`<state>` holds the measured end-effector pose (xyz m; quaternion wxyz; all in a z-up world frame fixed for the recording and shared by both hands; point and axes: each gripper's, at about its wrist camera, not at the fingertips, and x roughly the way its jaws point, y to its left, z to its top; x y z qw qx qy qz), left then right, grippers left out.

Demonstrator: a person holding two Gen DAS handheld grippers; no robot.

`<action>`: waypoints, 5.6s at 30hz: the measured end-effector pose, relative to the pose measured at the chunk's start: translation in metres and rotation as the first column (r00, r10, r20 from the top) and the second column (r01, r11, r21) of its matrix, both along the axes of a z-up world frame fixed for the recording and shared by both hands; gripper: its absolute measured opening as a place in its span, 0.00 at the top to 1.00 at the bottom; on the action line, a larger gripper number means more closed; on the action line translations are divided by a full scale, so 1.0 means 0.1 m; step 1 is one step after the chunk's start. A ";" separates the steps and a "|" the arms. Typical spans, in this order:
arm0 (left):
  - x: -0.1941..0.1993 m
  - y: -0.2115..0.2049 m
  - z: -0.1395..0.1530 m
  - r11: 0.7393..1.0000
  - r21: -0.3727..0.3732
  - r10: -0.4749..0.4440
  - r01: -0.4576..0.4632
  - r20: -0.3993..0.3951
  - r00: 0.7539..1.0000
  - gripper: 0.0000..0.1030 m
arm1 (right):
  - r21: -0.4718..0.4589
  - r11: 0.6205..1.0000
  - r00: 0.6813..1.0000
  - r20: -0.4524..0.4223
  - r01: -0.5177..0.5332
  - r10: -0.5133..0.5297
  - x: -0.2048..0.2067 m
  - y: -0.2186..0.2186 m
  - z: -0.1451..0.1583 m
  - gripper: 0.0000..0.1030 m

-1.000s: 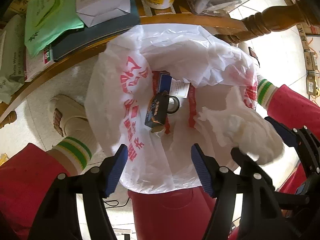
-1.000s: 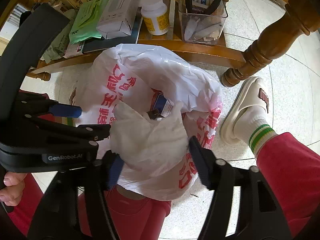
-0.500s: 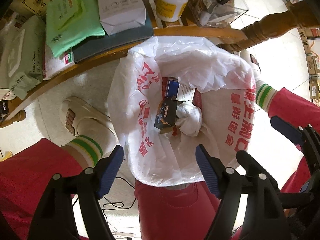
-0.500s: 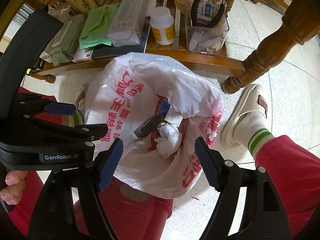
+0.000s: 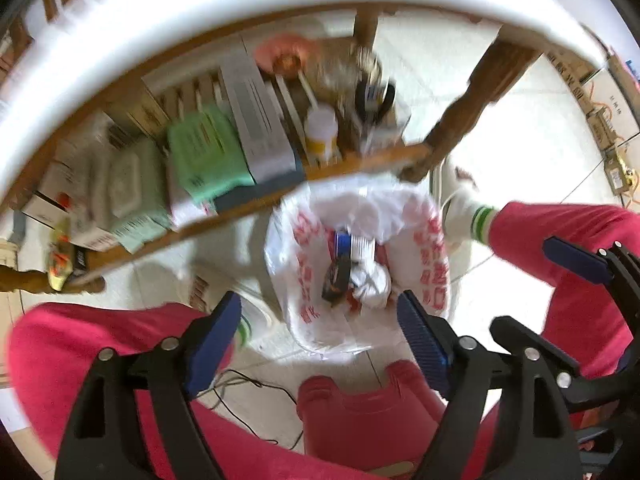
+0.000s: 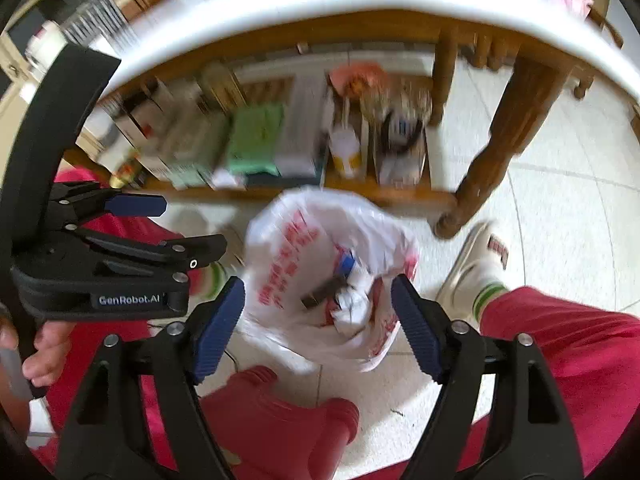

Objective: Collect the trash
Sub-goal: 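Raise both tools back over the table toward the gold box and snack bar, then grasp the gold box with the left tool while the right tool grasps the yellow snack bar, then carry the gold box and yellow snack bar down over the trash bag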

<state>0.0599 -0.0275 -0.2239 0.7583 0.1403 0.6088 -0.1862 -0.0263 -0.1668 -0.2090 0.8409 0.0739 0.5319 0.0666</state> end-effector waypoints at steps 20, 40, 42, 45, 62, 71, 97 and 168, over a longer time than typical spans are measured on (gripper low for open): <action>0.83 0.63 2.55 0.977 -0.136 0.185 -0.162 0.181 0.966 0.09 | 0.023 0.999 0.927 0.375 -0.035 0.024 0.34 -0.55 2.27 0.07; 1.84 0.10 2.40 0.976 -0.185 0.118 -0.112 0.019 0.993 0.09 | -0.063 0.988 0.932 0.329 -0.141 0.154 1.44 -0.43 2.53 0.07; 1.94 0.10 2.32 0.977 -0.176 0.125 -0.121 0.014 0.992 0.09 | -0.066 0.986 0.934 0.316 -0.151 0.164 1.52 -0.39 2.49 0.07; 2.05 0.10 2.21 0.978 -0.164 0.134 -0.131 0.008 0.991 0.09 | -0.063 0.984 0.938 0.296 -0.166 0.177 1.66 -0.35 2.42 0.07; 2.56 0.07 1.57 0.976 -0.117 0.181 -0.181 -0.011 0.983 0.09 | -0.043 0.981 0.971 0.139 -0.192 0.196 2.20 -0.13 1.53 0.07; 2.70 0.07 1.29 0.974 -0.095 0.204 -0.205 -0.022 0.979 0.09 | -0.097 0.979 0.978 0.096 -0.178 0.187 2.35 0.05 1.05 0.07; 2.71 0.16 1.05 0.916 -0.229 0.324 -0.330 -0.063 0.944 0.42 | -0.192 0.972 0.980 0.115 -0.139 0.163 2.40 0.13 0.63 0.62; -0.40 0.34 1.33 0.966 -0.256 0.100 -0.043 0.213 0.972 0.43 | -0.190 0.980 0.935 0.334 -0.056 0.118 -0.34 0.32 1.56 0.90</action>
